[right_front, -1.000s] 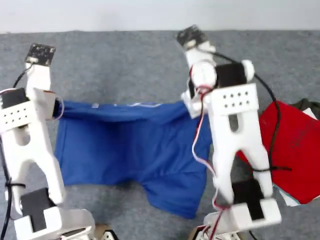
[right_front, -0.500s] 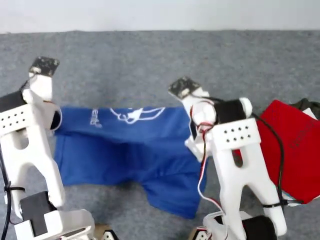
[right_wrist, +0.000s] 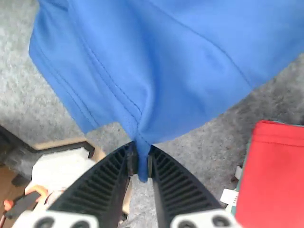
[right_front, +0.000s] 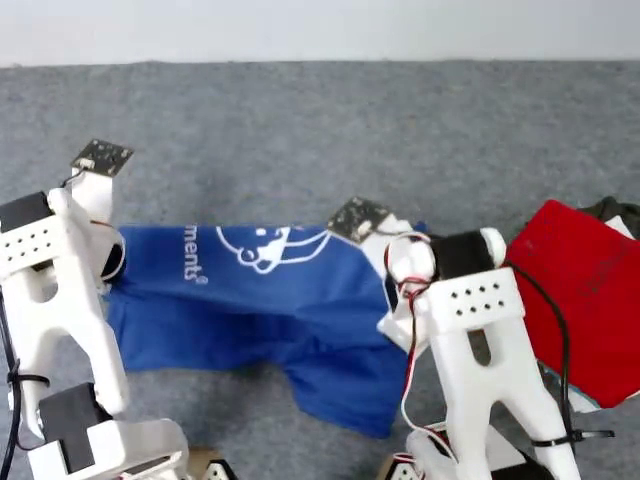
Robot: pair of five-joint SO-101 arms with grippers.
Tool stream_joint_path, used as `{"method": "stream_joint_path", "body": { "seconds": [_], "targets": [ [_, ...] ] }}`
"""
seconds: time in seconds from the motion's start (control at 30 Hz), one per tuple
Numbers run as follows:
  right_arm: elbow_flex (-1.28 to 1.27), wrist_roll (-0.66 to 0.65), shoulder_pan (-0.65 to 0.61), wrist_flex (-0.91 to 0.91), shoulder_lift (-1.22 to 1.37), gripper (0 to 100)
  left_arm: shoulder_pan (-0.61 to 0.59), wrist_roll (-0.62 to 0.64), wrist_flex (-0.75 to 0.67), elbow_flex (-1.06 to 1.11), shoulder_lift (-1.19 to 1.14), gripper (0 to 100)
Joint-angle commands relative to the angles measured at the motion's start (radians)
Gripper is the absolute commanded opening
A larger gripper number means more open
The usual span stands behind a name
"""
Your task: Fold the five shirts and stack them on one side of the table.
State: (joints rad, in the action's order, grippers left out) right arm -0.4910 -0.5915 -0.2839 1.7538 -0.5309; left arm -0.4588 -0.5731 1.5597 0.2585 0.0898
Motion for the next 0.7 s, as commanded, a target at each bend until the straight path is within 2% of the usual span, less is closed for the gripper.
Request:
{"method": "stream_joint_path", "body": {
  "seconds": [0.0, 0.23, 0.33, 0.53, 0.67],
  "targets": [
    [-0.034, -0.031, -0.008, 0.041, -0.051, 1.0, -0.008, -0.061, 0.049, -0.005, 0.049, 1],
    [-0.103, -0.064, -0.008, 0.042, -0.113, 1.0, -0.008, -0.071, 0.061, -0.004, 0.049, 1],
    [-0.163, -0.077, -0.01, 0.042, -0.136, 1.0, -0.008, -0.071, 0.11, -0.004, 0.049, 1],
    [-0.219, -0.097, -0.091, 0.041, -0.194, 1.0, -0.057, -0.068, 0.153, 0.001, 0.046, 1],
    [-0.224, -0.097, -0.124, 0.041, -0.196, 1.0, -0.091, -0.077, 0.147, 0.087, 0.044, 1]
  ]
}}
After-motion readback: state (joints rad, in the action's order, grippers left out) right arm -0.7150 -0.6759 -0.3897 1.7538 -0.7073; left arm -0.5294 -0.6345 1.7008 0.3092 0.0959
